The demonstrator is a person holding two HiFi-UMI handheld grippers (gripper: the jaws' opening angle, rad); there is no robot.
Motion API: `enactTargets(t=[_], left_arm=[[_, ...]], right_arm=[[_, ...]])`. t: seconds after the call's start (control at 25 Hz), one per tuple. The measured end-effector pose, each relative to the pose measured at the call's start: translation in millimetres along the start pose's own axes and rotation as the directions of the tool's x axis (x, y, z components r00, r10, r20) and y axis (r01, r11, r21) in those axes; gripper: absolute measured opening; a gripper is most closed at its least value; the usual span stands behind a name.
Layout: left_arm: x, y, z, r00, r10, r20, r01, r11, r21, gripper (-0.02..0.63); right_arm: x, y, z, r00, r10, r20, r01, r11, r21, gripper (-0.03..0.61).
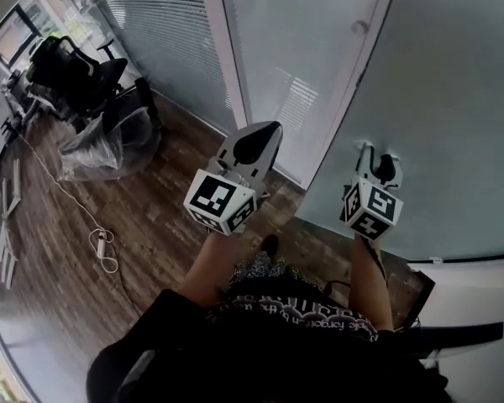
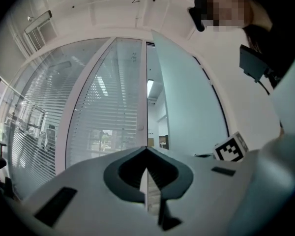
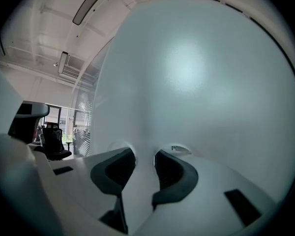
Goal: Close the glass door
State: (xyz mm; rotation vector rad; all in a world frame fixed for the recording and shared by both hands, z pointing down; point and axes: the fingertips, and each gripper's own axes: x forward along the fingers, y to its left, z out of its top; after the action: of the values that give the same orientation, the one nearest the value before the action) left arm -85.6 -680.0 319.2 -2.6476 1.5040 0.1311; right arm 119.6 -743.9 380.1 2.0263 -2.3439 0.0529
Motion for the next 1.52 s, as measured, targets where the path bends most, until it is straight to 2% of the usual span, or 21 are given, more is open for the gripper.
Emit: enactTargets(t=[0.32, 0.6, 1.24, 1.52], left_arm=[[80, 37, -2, 0.996, -0.088, 0.015, 0.088, 0.996, -0.001, 0.002], [120, 57, -11, 0.99, -0.143, 0.002, 0.143, 0.99, 0.004, 0.002], [169, 83, -21, 0.976, -0.217, -0.016, 0.217, 0.976, 0.003, 0.002], [176, 98, -21, 0.977, -0.212, -0.01, 0.212, 0.977, 0.003, 0.003]], right_arm=[[54, -24, 2, 0.997, -0.079, 0.015, 0.078, 0.997, 0.011, 0.123], [94, -44, 3, 0.991, -0.132, 0.016, 0.132, 0.991, 0.016, 0.123], [156, -81, 3, 0.977, -0.212, 0.013, 0.212, 0.977, 0.019, 0.122], [171, -90, 6, 0.971, -0.237, 0.012, 0.237, 0.971, 0.017, 0.123]])
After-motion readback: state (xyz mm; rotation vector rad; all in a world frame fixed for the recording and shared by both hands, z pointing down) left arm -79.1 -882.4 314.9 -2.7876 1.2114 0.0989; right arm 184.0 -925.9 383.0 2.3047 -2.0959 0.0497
